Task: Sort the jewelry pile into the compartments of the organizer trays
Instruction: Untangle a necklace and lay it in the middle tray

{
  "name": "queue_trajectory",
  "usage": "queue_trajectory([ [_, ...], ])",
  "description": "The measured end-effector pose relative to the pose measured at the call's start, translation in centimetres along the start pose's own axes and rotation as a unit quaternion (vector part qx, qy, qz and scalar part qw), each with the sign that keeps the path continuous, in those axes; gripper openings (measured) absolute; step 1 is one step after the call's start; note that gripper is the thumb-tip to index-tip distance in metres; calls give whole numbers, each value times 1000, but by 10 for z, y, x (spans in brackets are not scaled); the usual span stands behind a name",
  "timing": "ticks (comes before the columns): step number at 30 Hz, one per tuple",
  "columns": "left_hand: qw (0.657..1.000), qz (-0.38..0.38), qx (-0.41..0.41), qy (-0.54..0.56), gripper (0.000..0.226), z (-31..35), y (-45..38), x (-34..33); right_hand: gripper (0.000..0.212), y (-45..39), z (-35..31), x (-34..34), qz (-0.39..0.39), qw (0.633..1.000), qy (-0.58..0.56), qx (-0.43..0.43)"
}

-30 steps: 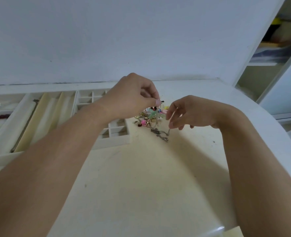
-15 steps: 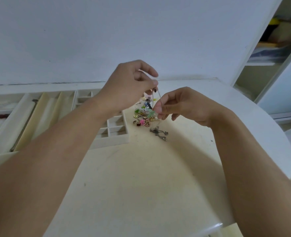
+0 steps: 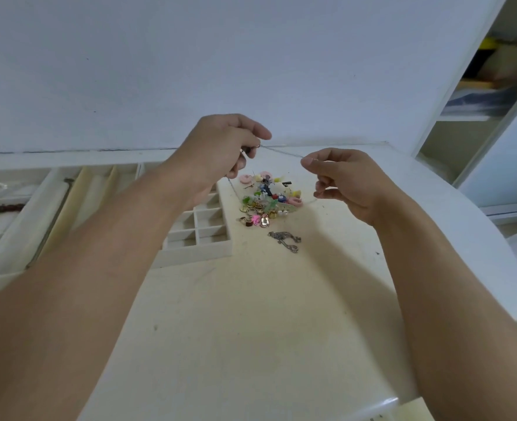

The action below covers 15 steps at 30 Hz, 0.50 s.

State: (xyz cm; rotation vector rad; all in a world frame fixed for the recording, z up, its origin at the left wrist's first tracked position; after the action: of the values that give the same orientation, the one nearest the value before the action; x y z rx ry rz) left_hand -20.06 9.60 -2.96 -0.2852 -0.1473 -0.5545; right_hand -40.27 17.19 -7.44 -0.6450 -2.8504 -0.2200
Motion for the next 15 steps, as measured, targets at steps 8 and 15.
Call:
queue_trajectory([
  [8,993,76,1,86,27,5,-4,19,11,-7,14,4,-31,998,-14,-45],
  [15,996,72,23,43,6,-7,-4,46,4,-14,30,9,-80,989,-85,-96],
])
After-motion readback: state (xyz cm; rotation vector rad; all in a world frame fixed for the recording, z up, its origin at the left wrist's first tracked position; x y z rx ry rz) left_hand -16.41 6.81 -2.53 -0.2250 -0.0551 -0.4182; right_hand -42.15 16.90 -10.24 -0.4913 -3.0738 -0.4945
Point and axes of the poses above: each hand's wrist, its own y-axis away from the middle knuckle, its own x-axis out of the back of the hand, z = x × y, the point moved 6 cm from there along -y, towards the middle knuckle, and after that the axes turned 7 degrees about -x, right-handed, at the moved point
